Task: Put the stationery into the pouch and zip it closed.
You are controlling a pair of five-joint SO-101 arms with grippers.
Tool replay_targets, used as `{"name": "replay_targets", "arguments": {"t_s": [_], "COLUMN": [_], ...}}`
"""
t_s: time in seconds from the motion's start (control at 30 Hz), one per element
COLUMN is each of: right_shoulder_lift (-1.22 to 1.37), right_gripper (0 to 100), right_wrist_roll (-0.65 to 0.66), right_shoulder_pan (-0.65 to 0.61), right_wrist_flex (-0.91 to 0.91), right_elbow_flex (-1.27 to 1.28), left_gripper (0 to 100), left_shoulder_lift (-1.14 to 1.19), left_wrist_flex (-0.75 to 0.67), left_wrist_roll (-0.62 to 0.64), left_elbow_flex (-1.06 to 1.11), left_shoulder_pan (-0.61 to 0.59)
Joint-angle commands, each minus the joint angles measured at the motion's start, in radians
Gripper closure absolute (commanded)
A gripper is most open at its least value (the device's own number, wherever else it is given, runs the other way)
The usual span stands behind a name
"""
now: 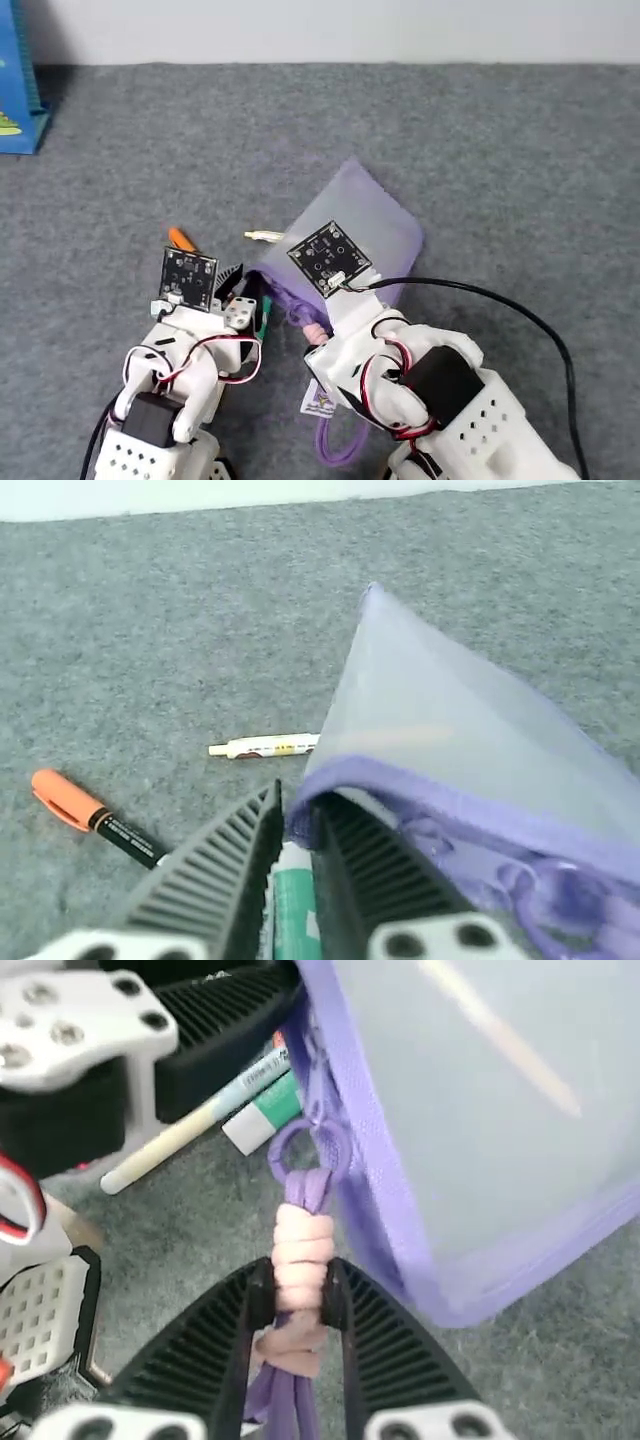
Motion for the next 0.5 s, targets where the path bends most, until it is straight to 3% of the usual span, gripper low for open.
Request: {"name": "replay_targets", "arguments": {"t_s": [0.0, 0.13, 0.3, 0.47], "right_shoulder_lift": [-0.031, -0.042, -0.150, -0.303], "right_gripper": [99.1, 99.1, 99.1, 99.1], "right_wrist_roll": [0.005, 0.021, 0.152, 0.226], "right_shoulder_pan": [0.008, 0.114, 0.272, 0.381], "right_wrist_flex": [0.021, 0.028, 0.088, 0.147], "right_elbow_flex": [-0.009, -0.012, -0.011, -0.009], "left_gripper": [99, 99, 99, 99], "left_shoulder_lift": [-0.012, -0.012, -0.012, -0.012], "left_wrist_flex": [-0.018, 0.000, 0.000, 0.005], "left_wrist_roll": [-0.011, -0.011, -0.008, -0.006], "left_elbow_flex": [-0.005, -0.007, -0.008, -0.008], "left_shoulder_pan": [-0.014, -0.046, -0.120, -0.117]}}
